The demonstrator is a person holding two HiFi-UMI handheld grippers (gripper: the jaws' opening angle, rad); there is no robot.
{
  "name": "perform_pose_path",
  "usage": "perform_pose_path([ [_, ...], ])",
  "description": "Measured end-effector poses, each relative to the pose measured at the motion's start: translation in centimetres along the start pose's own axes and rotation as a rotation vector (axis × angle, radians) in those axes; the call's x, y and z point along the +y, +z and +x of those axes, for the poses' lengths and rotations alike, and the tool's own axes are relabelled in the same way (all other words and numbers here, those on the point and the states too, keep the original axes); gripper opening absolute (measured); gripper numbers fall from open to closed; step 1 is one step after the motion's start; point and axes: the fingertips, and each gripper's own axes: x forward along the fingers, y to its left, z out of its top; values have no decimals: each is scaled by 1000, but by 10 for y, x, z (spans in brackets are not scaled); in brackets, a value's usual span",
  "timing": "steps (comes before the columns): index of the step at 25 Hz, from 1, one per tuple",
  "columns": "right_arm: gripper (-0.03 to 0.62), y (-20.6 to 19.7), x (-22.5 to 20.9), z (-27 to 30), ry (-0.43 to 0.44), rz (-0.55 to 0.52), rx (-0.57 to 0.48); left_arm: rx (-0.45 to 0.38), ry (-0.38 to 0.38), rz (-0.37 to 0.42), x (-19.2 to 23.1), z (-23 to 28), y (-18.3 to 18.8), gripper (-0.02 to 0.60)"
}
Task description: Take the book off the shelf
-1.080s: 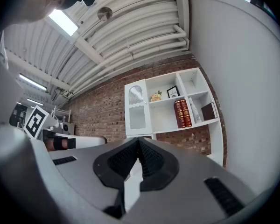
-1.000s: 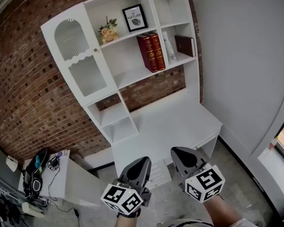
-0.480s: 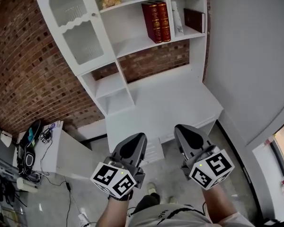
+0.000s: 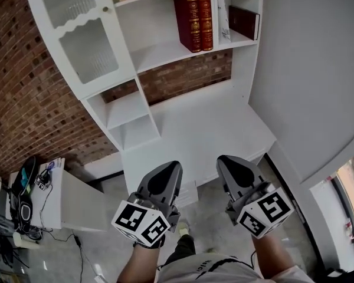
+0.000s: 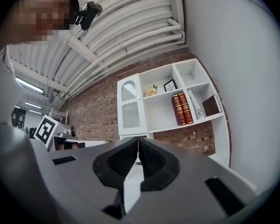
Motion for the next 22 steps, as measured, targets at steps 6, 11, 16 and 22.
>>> perform_pose_path([
  [6, 18, -4, -12, 77, -39, -27, 9, 3, -50, 34, 65, 40, 18, 11],
  [11, 18, -3, -28, 138, -106, -45, 2, 19, -100, 64, 115, 72, 32, 11],
  [16, 20, 0, -47, 177, -174, -66, -4, 23, -141, 53, 150, 94, 34, 11],
  [22, 20, 3, -69, 214, -204, -87, -7, 21, -156, 51, 180, 120, 38, 11],
])
